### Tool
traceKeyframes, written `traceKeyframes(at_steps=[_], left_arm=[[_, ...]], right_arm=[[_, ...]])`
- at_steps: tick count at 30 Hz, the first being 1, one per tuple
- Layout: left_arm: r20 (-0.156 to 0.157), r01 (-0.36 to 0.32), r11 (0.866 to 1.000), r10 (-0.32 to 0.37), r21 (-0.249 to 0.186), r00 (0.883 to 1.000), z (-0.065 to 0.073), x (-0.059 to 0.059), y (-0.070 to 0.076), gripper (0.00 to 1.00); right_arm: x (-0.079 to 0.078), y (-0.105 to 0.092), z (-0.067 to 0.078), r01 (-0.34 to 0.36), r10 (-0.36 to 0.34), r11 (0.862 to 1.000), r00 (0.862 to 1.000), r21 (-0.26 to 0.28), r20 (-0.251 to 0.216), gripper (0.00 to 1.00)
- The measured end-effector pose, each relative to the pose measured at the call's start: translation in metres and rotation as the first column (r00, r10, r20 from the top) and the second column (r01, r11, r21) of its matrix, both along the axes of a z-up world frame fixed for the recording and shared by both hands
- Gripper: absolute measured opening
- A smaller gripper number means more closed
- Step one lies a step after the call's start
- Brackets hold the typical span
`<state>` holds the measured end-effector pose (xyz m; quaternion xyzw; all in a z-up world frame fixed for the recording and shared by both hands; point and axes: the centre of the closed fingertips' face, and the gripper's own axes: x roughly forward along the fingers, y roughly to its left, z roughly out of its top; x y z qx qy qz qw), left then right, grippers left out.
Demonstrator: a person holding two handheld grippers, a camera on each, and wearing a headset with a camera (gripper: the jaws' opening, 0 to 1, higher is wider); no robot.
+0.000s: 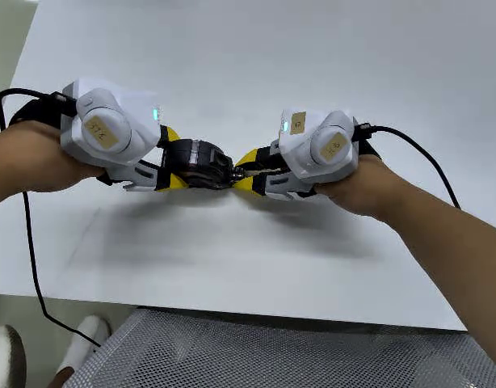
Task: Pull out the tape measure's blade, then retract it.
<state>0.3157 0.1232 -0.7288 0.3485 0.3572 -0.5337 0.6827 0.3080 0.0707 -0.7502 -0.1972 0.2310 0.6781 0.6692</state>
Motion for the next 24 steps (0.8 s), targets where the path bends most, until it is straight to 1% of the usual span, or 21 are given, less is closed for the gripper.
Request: traceKeyframes(at_steps=[3,5,7,8,13,15,19,24], left_arm=[[0.005,-0.001,1.000,0.001,-0.003,1.000,0.000,0.000,0.000,0.26],[0.003,-0.002,1.000,0.002,-0.008,1.000,0.000,0.000,0.000,0.26],[0.012,0.011,1.000,-0.011,0.004,1.000,0.000,0.000,0.000,0.26],[0.005,0.004,1.000,-0.004,0.006,1.000,0.000,0.000,0.000,0.26],[0.003,-0.003,1.000,0.003,-0.004,1.000,0.000,0.000,0.000,0.26],[0.004,-0.001,1.000,0.001,-0.001,1.000,0.000,0.000,-0.001,0.26],[0.003,-0.001,1.000,0.001,-0.001,1.000,0.000,0.000,-0.001,0.26],[0.003,0.000,1.000,0.000,-0.002,1.000,0.000,0.000,-0.001,0.26]], right_arm=[[-0.001,-0.001,0.001,-0.005,0.005,1.000,1.000,-0.005,0.005,0.10],[-0.002,-0.001,0.001,-0.006,0.006,1.000,1.000,-0.002,0.004,0.10],[-0.002,-0.001,0.001,-0.007,0.007,1.000,1.000,-0.004,0.005,0.10],[-0.002,-0.001,0.001,-0.009,0.009,1.000,1.000,-0.005,0.006,0.10],[-0.003,-0.004,0.001,-0.008,0.008,1.000,1.000,-0.006,-0.006,0.10],[-0.003,-0.004,0.001,-0.015,0.015,1.000,1.000,-0.011,0.003,0.10],[-0.003,-0.005,0.000,-0.017,0.018,1.000,1.000,-0.012,0.004,0.10],[-0.002,-0.013,0.000,-0.012,0.012,1.000,1.000,-0.017,0.002,0.10]])
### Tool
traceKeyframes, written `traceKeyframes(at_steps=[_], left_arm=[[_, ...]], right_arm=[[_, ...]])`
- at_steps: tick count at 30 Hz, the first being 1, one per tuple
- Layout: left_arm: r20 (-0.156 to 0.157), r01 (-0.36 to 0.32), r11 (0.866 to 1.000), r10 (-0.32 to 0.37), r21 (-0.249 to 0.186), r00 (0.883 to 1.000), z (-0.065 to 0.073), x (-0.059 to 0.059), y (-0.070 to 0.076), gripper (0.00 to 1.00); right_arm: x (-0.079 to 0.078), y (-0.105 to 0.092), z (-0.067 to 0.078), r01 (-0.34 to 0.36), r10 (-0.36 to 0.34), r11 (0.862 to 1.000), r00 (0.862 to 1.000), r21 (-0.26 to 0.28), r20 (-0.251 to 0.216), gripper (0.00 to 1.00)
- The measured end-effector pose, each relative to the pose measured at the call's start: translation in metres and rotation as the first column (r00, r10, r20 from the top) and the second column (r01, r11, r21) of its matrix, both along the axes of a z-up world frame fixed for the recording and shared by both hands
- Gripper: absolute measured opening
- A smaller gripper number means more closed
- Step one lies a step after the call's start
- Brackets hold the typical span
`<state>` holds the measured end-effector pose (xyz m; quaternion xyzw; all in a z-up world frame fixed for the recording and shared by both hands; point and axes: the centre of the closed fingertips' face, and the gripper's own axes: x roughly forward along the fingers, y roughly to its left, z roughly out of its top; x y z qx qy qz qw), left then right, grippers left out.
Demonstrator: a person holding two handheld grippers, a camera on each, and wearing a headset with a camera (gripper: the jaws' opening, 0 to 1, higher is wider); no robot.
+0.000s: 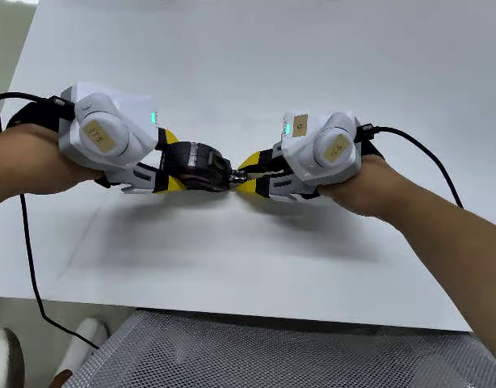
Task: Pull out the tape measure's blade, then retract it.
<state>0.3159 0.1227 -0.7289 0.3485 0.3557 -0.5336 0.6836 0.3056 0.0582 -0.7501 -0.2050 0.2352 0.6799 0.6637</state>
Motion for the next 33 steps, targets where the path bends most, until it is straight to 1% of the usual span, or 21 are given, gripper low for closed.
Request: traceKeyframes(at_steps=[11,14,16,33], left_arm=[[0.000,-0.004,1.000,0.004,-0.001,1.000,0.000,0.000,0.000,0.26],[-0.002,-0.004,1.000,0.004,-0.001,1.000,0.000,0.000,0.000,0.26],[-0.001,-0.005,1.000,0.005,-0.002,1.000,0.000,-0.001,0.000,0.26],[-0.002,-0.012,1.000,0.012,0.002,1.000,0.000,-0.001,0.000,0.26]], right_arm=[[0.000,-0.012,-0.001,0.008,-0.008,1.000,1.000,-0.016,-0.002,0.10],[-0.001,-0.014,0.000,0.016,-0.016,1.000,1.000,-0.007,-0.021,0.10],[-0.001,-0.016,0.000,0.014,-0.015,1.000,1.000,-0.015,-0.014,0.10],[-0.002,-0.034,0.001,0.019,-0.020,0.999,1.000,-0.040,-0.005,0.10]])
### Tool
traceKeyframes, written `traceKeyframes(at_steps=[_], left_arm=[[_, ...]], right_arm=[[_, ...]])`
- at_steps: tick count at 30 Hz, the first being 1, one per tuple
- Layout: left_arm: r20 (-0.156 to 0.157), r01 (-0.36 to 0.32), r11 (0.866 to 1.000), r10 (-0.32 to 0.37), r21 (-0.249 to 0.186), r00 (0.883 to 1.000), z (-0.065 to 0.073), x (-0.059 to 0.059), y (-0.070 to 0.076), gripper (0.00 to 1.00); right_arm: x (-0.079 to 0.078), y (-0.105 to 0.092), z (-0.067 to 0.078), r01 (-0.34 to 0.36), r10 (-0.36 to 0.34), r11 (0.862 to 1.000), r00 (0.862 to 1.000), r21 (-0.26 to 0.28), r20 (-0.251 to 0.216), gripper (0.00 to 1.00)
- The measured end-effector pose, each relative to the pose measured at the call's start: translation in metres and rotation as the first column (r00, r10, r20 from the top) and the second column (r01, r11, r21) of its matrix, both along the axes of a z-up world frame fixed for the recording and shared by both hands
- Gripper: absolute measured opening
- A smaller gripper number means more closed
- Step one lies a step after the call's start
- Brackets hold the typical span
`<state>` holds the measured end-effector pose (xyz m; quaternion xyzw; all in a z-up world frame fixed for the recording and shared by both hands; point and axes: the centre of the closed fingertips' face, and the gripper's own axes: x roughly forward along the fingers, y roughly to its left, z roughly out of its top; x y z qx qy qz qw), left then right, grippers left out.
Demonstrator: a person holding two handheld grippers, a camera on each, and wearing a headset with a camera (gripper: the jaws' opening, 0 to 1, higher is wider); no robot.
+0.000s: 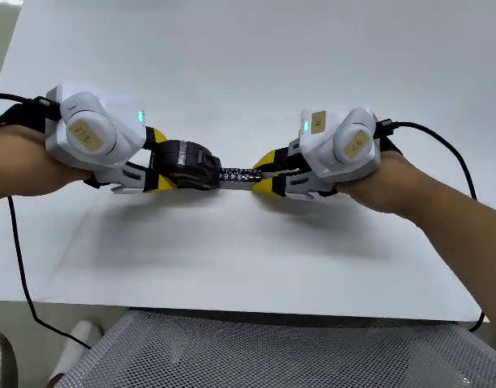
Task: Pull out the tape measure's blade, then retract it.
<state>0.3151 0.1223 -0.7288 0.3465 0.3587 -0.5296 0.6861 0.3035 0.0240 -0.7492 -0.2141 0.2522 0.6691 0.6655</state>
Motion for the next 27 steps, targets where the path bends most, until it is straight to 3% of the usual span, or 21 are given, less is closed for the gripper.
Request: traceKeyframes(at_steps=[27], left_arm=[[0.000,-0.012,1.000,0.012,-0.002,1.000,0.000,0.001,0.000,0.26]], right_arm=[[0.004,-0.025,0.001,-0.009,0.010,0.999,1.000,-0.047,0.017,0.10]])
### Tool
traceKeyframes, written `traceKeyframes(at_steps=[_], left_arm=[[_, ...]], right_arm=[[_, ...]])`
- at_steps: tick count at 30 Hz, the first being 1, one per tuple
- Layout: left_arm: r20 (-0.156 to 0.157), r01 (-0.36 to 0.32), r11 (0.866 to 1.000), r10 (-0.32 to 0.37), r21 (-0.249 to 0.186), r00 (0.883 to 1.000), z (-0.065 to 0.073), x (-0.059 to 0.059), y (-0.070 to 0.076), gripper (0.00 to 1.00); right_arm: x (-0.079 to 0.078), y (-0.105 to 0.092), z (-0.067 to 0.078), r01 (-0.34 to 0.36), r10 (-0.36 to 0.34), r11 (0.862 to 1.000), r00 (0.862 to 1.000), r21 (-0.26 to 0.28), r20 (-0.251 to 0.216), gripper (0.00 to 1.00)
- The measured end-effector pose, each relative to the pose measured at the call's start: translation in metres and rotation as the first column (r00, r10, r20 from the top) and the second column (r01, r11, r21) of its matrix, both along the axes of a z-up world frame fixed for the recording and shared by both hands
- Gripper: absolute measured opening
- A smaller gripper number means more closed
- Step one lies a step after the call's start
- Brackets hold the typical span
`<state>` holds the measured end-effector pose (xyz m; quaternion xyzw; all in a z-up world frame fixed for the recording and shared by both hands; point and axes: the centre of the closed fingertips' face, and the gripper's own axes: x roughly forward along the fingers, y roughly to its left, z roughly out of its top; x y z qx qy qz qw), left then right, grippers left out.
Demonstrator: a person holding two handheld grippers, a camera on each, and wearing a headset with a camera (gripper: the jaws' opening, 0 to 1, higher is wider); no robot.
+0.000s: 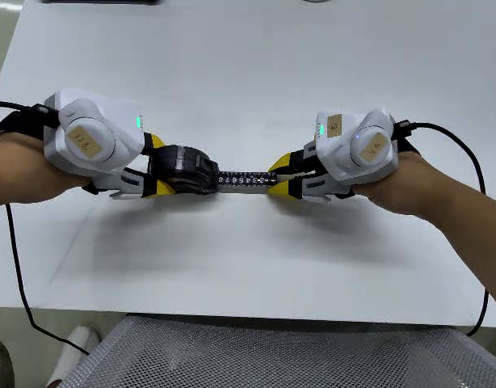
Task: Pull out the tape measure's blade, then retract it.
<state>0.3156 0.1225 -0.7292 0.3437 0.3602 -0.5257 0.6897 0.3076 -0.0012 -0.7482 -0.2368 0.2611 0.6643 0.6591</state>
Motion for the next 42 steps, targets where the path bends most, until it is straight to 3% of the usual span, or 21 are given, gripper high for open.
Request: traceKeyframes(at_steps=[42], left_arm=[[-0.004,-0.016,1.000,0.016,-0.001,1.000,0.000,0.000,0.000,0.26]], right_arm=[[0.005,-0.048,-0.002,0.006,-0.005,0.998,1.000,-0.070,0.014,0.10]])
